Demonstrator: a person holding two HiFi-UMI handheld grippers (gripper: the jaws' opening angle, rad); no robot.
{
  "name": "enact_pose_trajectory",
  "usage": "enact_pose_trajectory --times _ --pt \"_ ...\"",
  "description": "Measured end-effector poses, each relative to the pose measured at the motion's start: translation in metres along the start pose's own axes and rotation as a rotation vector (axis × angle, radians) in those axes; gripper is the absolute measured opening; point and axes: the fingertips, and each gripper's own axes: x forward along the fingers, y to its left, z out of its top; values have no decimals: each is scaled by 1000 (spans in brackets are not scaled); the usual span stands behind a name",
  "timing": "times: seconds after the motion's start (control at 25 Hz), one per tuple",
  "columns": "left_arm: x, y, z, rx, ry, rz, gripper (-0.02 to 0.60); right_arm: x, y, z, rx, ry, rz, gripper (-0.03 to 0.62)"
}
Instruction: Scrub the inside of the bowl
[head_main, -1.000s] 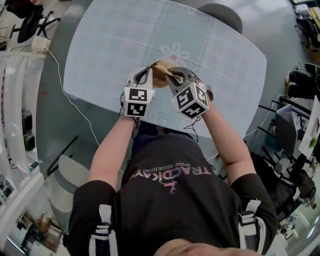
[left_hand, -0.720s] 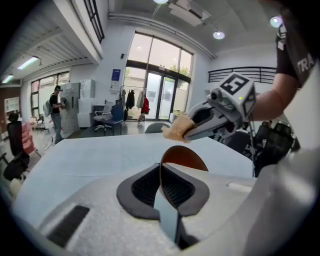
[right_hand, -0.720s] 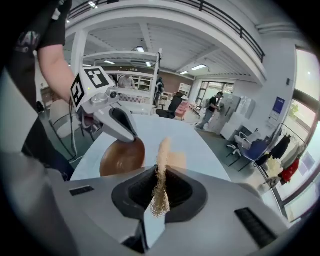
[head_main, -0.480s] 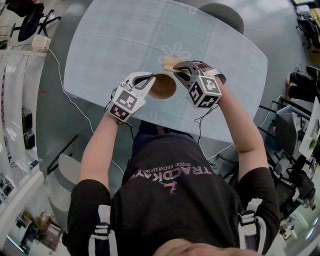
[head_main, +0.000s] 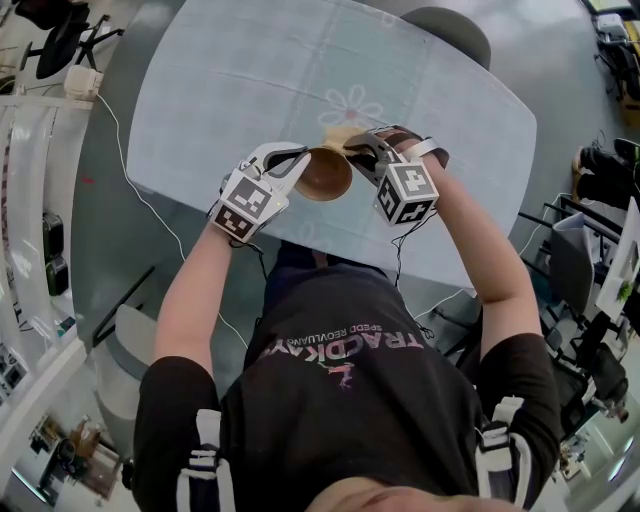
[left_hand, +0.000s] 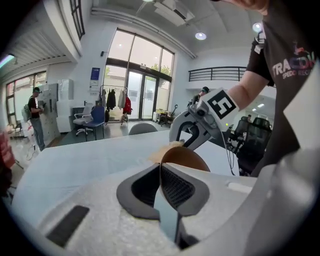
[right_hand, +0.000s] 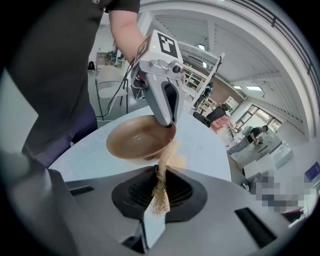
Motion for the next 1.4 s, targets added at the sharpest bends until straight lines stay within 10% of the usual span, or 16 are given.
enact_pose_trajectory --times 0.52,1.4 --pt "-11 58 12 -423 -186 255 23 -2 21 -15 258 -10 -29 32" --pt "-1 63 5 -718 -249 471 25 36 17 43 799 -185 -120 32"
